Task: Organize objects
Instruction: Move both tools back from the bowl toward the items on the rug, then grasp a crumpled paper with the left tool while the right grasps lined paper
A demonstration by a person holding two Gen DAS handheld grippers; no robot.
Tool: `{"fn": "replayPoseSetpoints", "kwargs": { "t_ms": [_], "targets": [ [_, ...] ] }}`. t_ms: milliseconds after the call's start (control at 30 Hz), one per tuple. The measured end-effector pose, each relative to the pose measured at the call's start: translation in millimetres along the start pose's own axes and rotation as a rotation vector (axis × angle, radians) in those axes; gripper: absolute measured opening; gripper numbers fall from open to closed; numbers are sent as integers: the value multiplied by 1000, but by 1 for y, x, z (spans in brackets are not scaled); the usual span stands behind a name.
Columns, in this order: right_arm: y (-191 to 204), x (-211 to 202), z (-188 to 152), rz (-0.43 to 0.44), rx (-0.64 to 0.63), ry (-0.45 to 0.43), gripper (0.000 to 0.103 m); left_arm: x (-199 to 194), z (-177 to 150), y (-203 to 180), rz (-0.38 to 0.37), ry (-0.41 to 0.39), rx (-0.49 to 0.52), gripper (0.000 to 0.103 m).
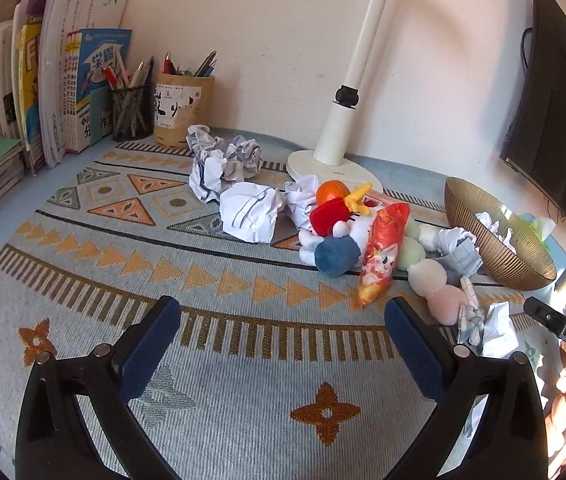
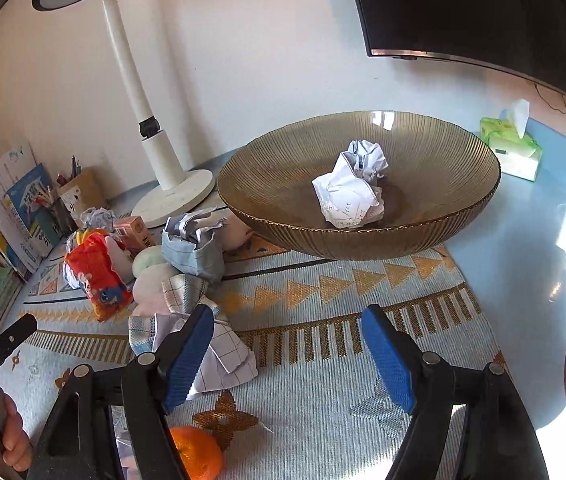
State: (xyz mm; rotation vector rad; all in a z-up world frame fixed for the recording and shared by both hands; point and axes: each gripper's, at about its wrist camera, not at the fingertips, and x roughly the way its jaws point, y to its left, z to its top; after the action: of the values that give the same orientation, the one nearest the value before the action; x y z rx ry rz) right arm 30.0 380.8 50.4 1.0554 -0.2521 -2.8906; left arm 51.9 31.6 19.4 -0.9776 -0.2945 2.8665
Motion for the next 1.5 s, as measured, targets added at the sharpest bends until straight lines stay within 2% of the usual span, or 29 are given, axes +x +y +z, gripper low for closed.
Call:
{"fn": "replayPoseSetpoints", "kwargs": {
  "t_ms": [167, 300, 500, 600, 767, 833, 900, 1033, 1067, 1100, 1167, 1200, 1267, 1333, 1400, 1500],
  "targets": [
    [11, 1, -2, -41, -60, -1, 76, 2, 0, 2, -2, 10, -9, 102],
    [17, 0, -3, -67, -94, -16, 83, 3, 0, 1, -3, 15, -3, 102],
    [22, 1, -4, -34, -125, -7, 83, 1, -2, -9, 2, 17, 45, 102],
    [18, 4, -2, 36, -110, 20, 83, -4, -7, -29, -77, 52, 125, 102],
    [17, 14, -2, 204, -104, 111, 83, -23, -33, -83, -331, 154, 273, 102],
    [24, 21, -3, 237, -137, 152, 83, -27, -47, -104, -408, 204, 324, 102],
    [33, 24, -6, 227, -170, 168, 83, -27, -58, -121, -446, 230, 360, 102],
    [42, 27, -10, 202, -215, 172, 83, -19, -71, -145, -443, 265, 414, 102],
    [43, 27, -10, 210, -221, 171, 80, -16, -72, -148, -438, 268, 416, 101],
    [44, 27, -10, 227, -226, 167, 71, -14, -73, -149, -439, 273, 412, 99],
    [43, 25, -10, 251, -230, 162, 64, -14, -71, -148, -454, 276, 396, 80],
    [43, 26, -10, 256, -231, 165, 62, -13, -70, -146, -454, 276, 388, 77],
    [44, 26, -10, 268, -237, 170, 59, -13, -69, -141, -466, 281, 374, 60],
    [44, 23, -10, 261, -240, 155, 57, -17, -66, -134, -501, 275, 362, 54],
    [39, 20, -8, 275, -216, 132, 56, -21, -61, -124, -507, 264, 337, 54],
    [20, 12, -2, 308, -125, 88, 56, -29, -50, -104, -474, 219, 297, 54]
  ]
}}
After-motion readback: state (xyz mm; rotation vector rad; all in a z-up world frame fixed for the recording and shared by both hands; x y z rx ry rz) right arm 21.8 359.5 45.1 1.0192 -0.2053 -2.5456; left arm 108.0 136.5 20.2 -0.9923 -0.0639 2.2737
